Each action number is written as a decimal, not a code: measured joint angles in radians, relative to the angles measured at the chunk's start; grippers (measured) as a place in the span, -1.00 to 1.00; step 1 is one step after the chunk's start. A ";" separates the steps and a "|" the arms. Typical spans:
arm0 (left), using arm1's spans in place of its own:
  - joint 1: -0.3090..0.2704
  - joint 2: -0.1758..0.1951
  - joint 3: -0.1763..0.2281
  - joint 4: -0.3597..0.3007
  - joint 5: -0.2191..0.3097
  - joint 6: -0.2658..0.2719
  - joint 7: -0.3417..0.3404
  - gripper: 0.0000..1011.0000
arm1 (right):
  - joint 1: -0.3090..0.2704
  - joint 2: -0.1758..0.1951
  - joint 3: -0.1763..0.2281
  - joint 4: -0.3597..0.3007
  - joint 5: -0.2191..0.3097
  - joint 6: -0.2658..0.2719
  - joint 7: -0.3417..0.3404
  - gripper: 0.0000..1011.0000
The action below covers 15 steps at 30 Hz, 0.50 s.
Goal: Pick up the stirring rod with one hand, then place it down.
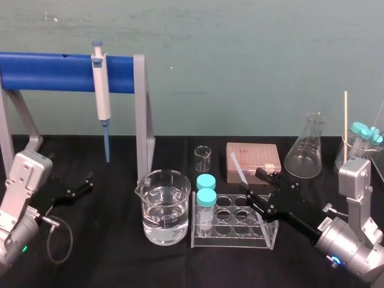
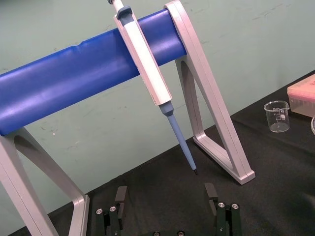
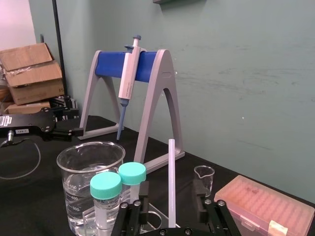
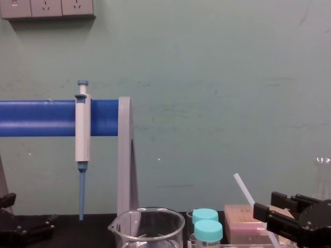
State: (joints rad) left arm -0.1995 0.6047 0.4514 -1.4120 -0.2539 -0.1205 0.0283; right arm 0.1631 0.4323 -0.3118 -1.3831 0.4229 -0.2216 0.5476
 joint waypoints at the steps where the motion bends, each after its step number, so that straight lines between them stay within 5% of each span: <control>1: 0.000 0.000 0.000 0.000 0.000 0.000 0.000 0.98 | 0.000 0.000 0.000 0.000 0.000 0.000 0.000 0.09; 10: 0.000 0.000 0.000 0.000 0.000 0.000 0.000 0.98 | 0.000 0.000 0.002 -0.001 0.000 -0.003 0.000 0.62; 15: 0.000 0.000 0.000 0.000 0.000 0.000 0.000 0.98 | -0.028 -0.010 0.066 -0.036 -0.054 -0.032 -0.127 0.89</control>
State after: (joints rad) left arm -0.1995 0.6047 0.4513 -1.4120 -0.2539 -0.1206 0.0283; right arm 0.1354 0.4227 -0.2459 -1.4188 0.3689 -0.2532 0.4205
